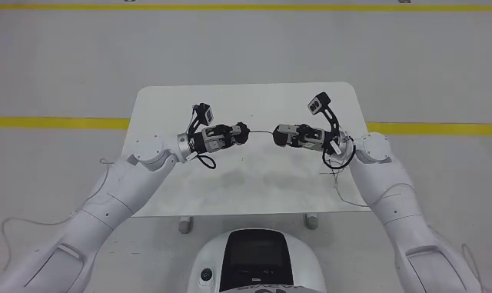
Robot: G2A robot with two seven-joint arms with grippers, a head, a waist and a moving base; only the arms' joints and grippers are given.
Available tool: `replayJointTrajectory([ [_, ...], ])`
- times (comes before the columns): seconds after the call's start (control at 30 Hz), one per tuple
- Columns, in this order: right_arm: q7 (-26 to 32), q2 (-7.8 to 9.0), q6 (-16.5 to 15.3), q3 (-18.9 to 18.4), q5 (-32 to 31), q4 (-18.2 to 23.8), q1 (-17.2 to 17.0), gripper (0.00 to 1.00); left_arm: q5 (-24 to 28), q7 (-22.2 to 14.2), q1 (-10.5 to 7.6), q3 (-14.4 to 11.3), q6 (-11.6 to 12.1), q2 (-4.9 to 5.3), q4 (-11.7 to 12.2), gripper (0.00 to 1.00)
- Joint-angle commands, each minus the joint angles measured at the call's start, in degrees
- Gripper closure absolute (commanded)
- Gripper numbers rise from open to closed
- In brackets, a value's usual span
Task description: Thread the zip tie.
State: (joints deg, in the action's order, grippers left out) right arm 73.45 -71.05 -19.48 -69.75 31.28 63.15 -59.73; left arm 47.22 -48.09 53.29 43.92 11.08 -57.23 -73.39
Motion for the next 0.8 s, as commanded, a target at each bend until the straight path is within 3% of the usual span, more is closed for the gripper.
replayJointTrajectory([
  [0.0,0.2,-0.12,0.0,0.1,0.0,-0.3,0.2,0.7,0.0,0.0,0.0,0.0,0.0,0.0,0.0,1.0],
  [0.63,0.7,-0.84,0.0,0.2,-1.3,-1.8,0.9,0.91,0.0,0.0,0.0,0.0,0.0,0.0,0.0,1.0],
  [0.77,0.7,-0.93,0.0,0.1,-1.5,-1.9,0.9,1.0,0.0,0.0,0.0,0.0,0.0,0.0,0.0,1.0],
])
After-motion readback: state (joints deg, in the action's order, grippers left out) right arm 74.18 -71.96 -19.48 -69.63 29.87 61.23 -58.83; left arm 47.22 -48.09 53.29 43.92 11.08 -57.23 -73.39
